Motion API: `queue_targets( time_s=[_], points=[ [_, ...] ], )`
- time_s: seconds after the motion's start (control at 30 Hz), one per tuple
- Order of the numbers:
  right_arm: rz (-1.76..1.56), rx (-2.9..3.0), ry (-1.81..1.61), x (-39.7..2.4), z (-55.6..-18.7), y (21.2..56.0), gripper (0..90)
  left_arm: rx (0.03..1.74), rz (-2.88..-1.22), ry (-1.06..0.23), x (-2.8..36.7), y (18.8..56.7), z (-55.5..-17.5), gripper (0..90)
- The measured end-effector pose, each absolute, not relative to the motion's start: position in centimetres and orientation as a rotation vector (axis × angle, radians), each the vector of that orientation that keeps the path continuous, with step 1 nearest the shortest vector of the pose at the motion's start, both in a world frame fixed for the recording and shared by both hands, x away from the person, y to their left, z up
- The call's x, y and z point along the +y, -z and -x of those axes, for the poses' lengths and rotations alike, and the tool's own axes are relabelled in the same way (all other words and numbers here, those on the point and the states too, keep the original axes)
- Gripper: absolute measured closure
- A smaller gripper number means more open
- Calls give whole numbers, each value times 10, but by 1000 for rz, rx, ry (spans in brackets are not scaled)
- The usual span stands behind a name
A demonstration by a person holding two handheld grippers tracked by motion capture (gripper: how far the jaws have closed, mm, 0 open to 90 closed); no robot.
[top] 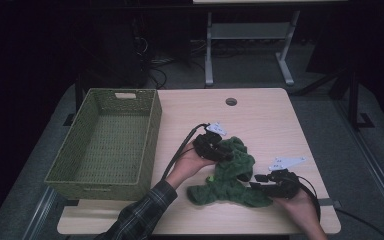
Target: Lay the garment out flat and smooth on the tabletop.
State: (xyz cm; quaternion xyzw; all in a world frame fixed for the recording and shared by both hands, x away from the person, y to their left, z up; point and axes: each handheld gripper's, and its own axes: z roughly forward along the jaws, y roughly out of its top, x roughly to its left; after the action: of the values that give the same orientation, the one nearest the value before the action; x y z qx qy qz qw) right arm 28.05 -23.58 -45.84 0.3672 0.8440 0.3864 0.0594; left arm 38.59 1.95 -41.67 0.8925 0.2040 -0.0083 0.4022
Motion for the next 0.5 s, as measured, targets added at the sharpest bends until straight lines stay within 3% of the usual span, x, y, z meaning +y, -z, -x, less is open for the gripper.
queue_targets(
  time_s=[0.1,0.13,0.5],
  points=[
    [-1114,2554,-1173,-235,-281,459,594,525,-2246,24,25,416,-387,830],
    [-1122,2554,-1175,-234,-281,459,591,535,-2234,28,27,415,-386,843],
    [-1214,2539,-1177,-227,-293,464,553,553,-2157,33,46,397,-382,858]
  ],
)
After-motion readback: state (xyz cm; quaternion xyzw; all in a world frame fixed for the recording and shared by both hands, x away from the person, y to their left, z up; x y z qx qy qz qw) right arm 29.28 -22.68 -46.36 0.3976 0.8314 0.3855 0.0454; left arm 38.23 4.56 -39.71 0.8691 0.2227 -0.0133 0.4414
